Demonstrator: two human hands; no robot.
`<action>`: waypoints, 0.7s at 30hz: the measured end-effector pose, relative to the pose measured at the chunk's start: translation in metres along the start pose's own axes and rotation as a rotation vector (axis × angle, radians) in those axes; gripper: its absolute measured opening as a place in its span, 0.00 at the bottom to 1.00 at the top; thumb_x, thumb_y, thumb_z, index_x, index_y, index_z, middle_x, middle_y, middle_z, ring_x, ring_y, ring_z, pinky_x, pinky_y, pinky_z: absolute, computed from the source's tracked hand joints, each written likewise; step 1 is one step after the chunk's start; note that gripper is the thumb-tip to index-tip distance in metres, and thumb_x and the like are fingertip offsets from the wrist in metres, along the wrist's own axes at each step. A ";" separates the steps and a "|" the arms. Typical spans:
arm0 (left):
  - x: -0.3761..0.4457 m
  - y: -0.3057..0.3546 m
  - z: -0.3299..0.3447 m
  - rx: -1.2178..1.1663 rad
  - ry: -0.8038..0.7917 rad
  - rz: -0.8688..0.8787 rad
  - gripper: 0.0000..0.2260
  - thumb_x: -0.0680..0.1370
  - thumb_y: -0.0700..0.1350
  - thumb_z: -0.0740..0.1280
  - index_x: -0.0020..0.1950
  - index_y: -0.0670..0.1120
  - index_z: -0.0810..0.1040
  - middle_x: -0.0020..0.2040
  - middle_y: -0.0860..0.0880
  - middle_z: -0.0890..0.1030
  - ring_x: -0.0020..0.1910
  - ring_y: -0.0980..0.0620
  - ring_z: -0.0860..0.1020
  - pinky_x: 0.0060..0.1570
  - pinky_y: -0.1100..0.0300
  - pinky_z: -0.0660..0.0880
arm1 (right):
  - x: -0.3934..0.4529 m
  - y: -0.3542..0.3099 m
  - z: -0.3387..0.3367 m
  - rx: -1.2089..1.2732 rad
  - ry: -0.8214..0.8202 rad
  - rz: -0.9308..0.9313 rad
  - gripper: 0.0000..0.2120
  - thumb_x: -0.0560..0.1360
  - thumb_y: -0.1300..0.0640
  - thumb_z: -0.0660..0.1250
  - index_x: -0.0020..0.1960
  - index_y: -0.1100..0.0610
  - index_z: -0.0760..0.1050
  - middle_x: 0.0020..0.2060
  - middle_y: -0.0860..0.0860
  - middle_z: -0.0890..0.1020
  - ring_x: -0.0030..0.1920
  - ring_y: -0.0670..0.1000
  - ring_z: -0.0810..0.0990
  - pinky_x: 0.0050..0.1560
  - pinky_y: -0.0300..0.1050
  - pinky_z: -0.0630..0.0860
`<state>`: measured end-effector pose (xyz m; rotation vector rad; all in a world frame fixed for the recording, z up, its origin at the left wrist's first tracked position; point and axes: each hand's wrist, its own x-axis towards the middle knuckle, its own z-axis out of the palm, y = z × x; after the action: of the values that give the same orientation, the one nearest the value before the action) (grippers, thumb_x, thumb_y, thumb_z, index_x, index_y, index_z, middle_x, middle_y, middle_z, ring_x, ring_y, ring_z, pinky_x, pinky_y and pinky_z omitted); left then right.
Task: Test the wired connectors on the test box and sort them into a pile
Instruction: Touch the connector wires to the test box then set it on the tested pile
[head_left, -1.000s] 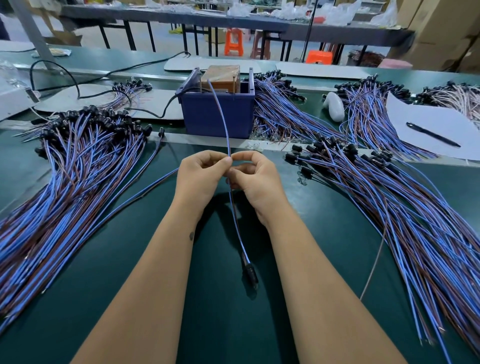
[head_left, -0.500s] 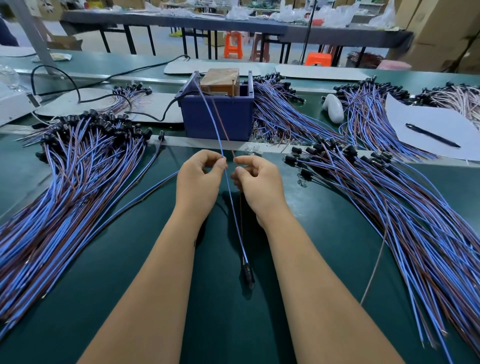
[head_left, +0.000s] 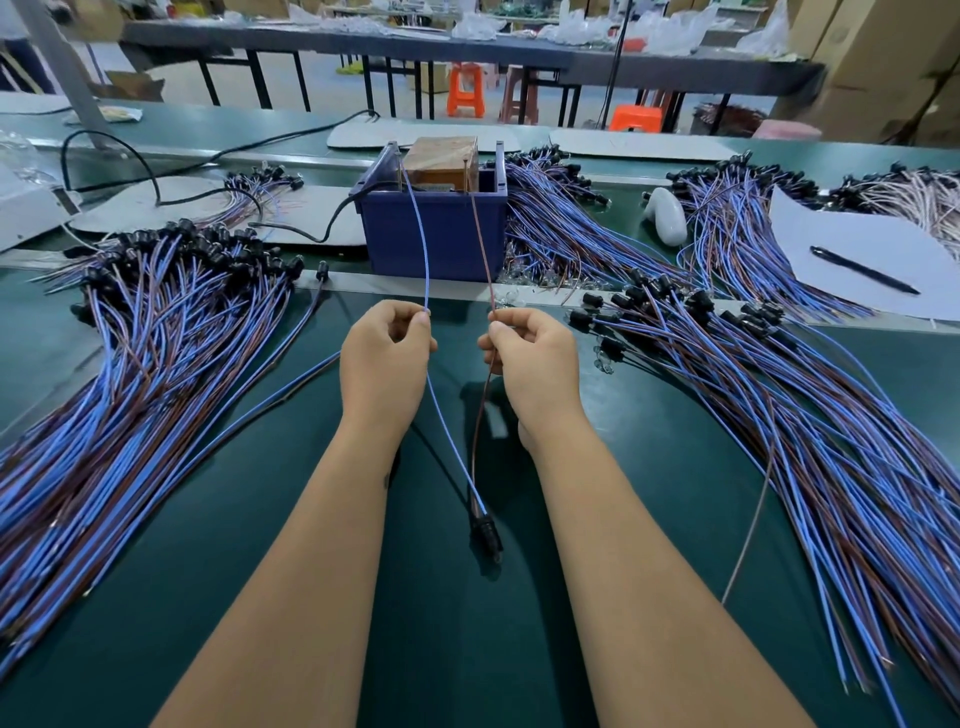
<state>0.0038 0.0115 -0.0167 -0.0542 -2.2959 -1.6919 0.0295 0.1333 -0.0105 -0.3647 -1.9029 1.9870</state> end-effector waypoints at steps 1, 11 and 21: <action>0.000 0.000 0.000 0.005 0.004 -0.007 0.08 0.81 0.46 0.63 0.43 0.56 0.76 0.34 0.55 0.80 0.29 0.65 0.73 0.33 0.64 0.67 | 0.000 0.000 0.000 -0.005 -0.001 0.002 0.08 0.78 0.65 0.63 0.46 0.55 0.76 0.35 0.51 0.80 0.33 0.44 0.77 0.38 0.35 0.75; 0.002 -0.003 -0.001 0.013 0.030 -0.040 0.07 0.80 0.47 0.63 0.44 0.55 0.77 0.35 0.55 0.80 0.28 0.65 0.72 0.32 0.65 0.66 | 0.000 -0.001 0.001 -0.017 -0.012 0.012 0.08 0.78 0.64 0.63 0.44 0.53 0.76 0.34 0.50 0.80 0.31 0.44 0.76 0.37 0.35 0.74; 0.007 -0.007 -0.008 -0.023 0.077 -0.079 0.06 0.79 0.45 0.64 0.45 0.52 0.80 0.34 0.55 0.80 0.24 0.63 0.70 0.25 0.72 0.64 | 0.001 0.001 0.001 -0.029 -0.003 0.018 0.07 0.78 0.65 0.63 0.47 0.55 0.76 0.34 0.50 0.80 0.32 0.44 0.76 0.39 0.38 0.75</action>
<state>-0.0031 0.0013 -0.0190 0.0959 -2.2503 -1.7273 0.0282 0.1326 -0.0113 -0.3888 -1.9388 1.9737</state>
